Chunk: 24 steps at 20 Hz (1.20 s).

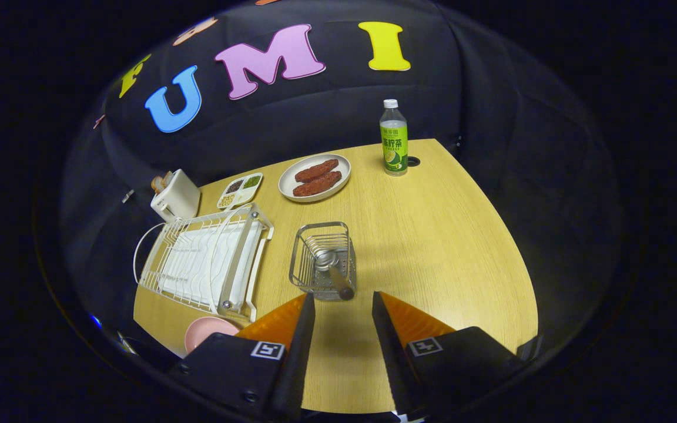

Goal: Take the plate from the dish rack, then take the spoon from the basket and place it into the plate.

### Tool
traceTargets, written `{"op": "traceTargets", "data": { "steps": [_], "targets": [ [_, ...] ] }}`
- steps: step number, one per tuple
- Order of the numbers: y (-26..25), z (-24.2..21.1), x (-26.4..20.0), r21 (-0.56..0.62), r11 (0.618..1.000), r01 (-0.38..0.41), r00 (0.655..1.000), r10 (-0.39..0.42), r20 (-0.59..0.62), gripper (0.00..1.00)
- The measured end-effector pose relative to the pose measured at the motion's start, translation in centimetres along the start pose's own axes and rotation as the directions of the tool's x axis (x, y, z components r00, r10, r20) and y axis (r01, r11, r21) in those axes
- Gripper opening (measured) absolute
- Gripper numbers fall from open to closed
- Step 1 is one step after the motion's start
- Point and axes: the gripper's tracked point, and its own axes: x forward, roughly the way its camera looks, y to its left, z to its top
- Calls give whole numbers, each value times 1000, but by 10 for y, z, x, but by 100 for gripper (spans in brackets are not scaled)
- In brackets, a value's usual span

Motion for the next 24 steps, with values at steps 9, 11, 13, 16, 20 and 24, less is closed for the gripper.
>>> {"op": "traceTargets", "data": {
  "steps": [9,11,13,16,20,24],
  "targets": [
    [10,4,28,30,999,-27,999,28,-46,18],
    [10,6,32,23,999,-29,998,30,-48,13],
    [10,7,29,9,1000,-17,999,17,-36,11],
    [12,15,22,27,1000,-1,1000,1,-11,11],
    [8,38,10,51,998,42,998,-44,42,11],
    [12,66,-4,49,996,71,990,-77,120,11]
  ]
}}
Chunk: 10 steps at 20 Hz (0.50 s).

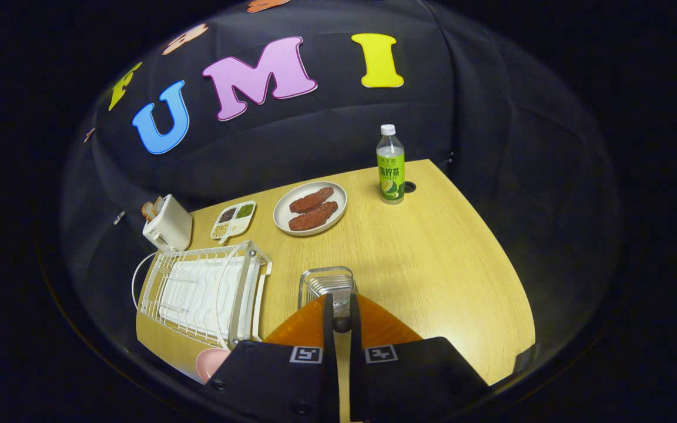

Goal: Take the plate from the dish rack, then take the spoon from the basket and place it into the plate.

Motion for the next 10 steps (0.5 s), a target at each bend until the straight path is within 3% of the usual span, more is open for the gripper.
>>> {"op": "traceTargets", "data": {
  "steps": [10],
  "targets": [
    [43,47,-50,-5,1000,14,991,-13,135,11]
  ]
}}
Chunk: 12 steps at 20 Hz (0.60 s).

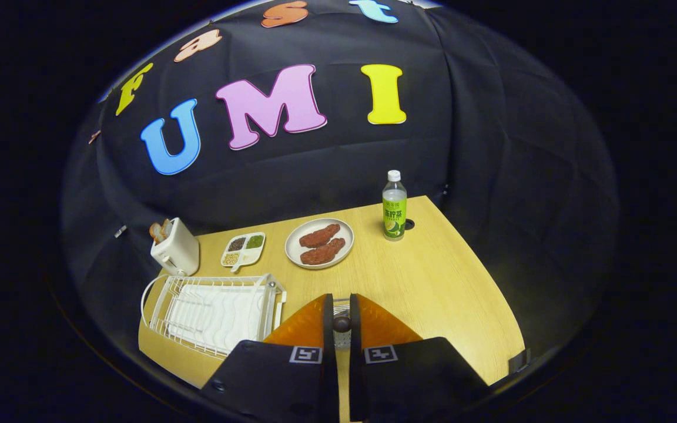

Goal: Take the plate from the dish rack, then take the spoon from the basket and place it into the plate.

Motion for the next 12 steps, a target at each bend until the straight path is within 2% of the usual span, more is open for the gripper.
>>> {"op": "traceTargets", "data": {
  "steps": [3,6,12],
  "targets": [
    [22,9,-29,-6,999,-39,999,39,17,11],
    [53,7,-61,-38,993,-111,994,111,8,11],
    [133,-47,-100,-24,957,-291,953,287,-91,11]
  ]
}}
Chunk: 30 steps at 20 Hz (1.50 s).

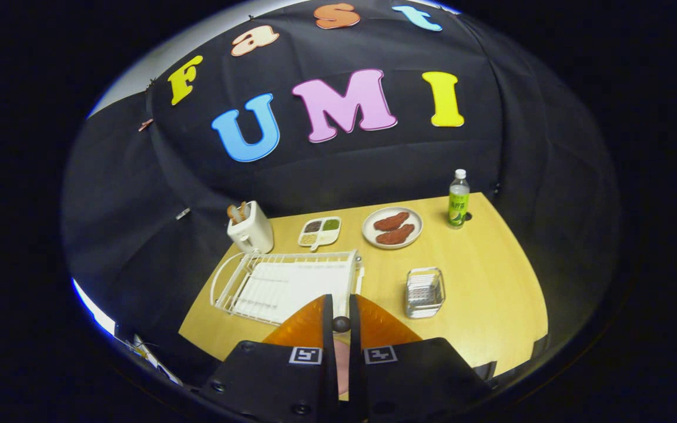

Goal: Take the plate from the dish rack, then take the spoon from the basket and place it into the plate.

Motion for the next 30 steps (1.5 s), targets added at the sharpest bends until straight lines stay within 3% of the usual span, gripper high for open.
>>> {"op": "traceTargets", "data": {
  "steps": [4,12,20,26,30],
  "targets": [
    [36,-48,15,-21,997,-70,994,68,-81,11],
    [61,-121,69,-54,991,-122,980,111,-167,11],
    [45,-150,81,-26,988,-153,974,147,-173,11],
    [27,-172,73,3,978,-210,948,205,-244,11],
    [-4,-202,77,-76,984,-161,938,129,-321,25]
  ]
}}
